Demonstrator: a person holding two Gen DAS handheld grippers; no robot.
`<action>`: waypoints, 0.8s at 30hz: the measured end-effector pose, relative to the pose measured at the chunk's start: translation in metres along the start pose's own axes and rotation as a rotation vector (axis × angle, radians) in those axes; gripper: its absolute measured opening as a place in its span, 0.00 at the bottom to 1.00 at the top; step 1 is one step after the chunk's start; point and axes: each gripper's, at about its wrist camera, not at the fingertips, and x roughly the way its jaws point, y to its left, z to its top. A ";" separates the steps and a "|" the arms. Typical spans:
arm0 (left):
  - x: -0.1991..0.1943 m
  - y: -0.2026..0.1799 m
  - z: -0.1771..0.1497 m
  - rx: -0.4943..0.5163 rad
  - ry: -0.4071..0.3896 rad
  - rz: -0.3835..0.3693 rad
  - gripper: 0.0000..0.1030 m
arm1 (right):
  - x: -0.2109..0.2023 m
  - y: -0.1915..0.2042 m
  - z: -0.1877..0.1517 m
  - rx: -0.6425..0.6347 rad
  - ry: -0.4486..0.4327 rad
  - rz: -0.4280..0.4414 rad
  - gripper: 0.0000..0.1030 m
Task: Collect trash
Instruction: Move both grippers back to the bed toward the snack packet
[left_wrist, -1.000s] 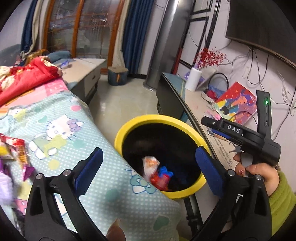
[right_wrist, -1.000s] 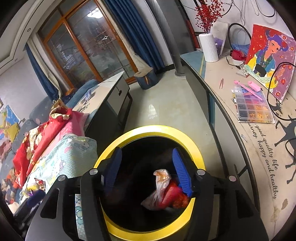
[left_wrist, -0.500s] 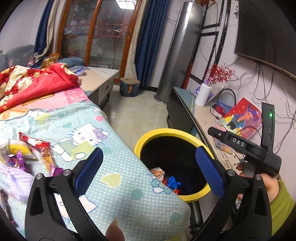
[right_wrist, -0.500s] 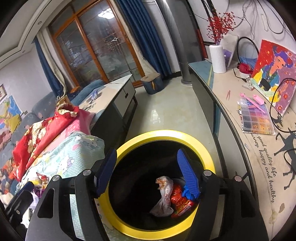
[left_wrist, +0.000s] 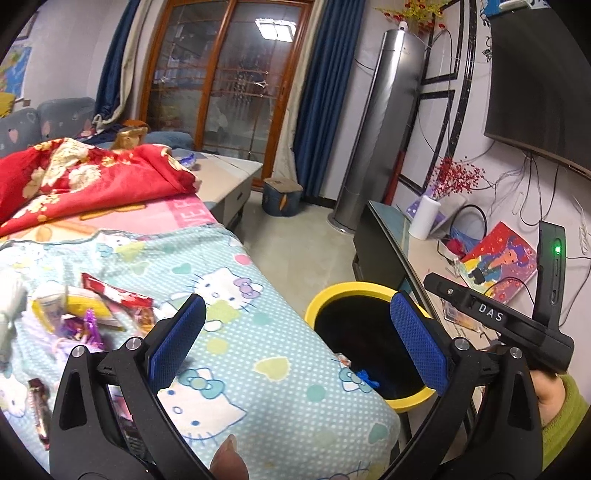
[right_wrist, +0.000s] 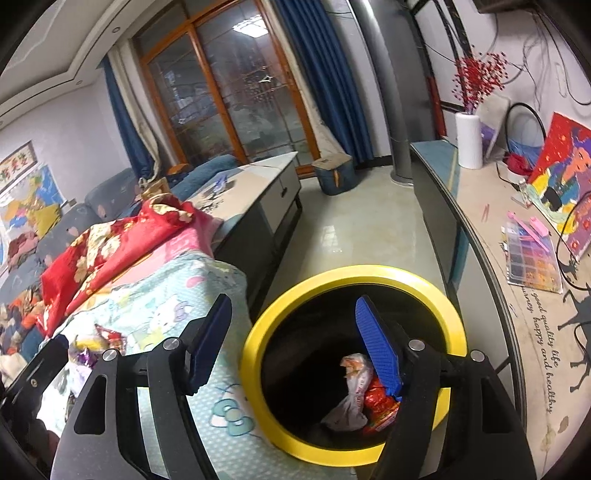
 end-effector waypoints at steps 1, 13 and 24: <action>-0.002 0.002 0.000 0.000 -0.004 0.004 0.89 | -0.001 0.003 -0.001 -0.004 -0.001 0.003 0.66; -0.029 0.033 0.002 -0.031 -0.050 0.072 0.89 | -0.007 0.053 -0.010 -0.084 0.019 0.088 0.69; -0.053 0.071 0.005 -0.084 -0.093 0.151 0.89 | -0.010 0.107 -0.030 -0.196 0.054 0.181 0.69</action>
